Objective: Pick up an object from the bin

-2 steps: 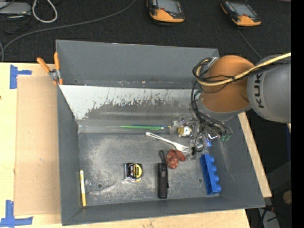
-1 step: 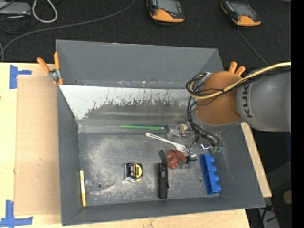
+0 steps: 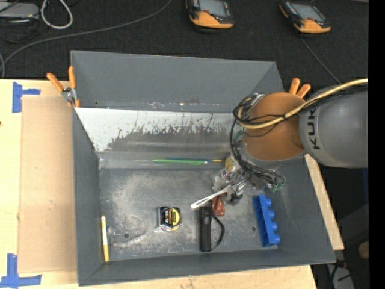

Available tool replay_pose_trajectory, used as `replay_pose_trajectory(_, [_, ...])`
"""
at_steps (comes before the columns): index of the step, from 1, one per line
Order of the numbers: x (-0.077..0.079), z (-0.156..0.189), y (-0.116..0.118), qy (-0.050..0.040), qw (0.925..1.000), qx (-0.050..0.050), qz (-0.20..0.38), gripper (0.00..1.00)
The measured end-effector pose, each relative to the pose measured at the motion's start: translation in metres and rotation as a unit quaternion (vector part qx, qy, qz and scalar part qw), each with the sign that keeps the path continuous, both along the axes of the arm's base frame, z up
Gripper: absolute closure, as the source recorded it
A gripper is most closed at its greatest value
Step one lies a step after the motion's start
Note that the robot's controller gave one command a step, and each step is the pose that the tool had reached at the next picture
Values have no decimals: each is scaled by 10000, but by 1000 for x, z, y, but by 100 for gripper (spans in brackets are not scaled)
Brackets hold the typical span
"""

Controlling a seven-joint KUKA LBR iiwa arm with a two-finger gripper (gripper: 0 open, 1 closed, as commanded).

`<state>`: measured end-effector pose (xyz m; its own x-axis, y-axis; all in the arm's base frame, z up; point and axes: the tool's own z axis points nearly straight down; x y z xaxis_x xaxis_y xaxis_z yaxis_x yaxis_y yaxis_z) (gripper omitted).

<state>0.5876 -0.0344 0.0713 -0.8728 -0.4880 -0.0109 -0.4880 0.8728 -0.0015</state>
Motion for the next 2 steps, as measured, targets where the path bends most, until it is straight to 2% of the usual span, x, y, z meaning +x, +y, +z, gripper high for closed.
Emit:
replay_pose_trajectory(1, [0,0,0,0,10000,0,-2,100])
replay_pose_trajectory(2, [-3,25,1,40,10000,5,-7,100])
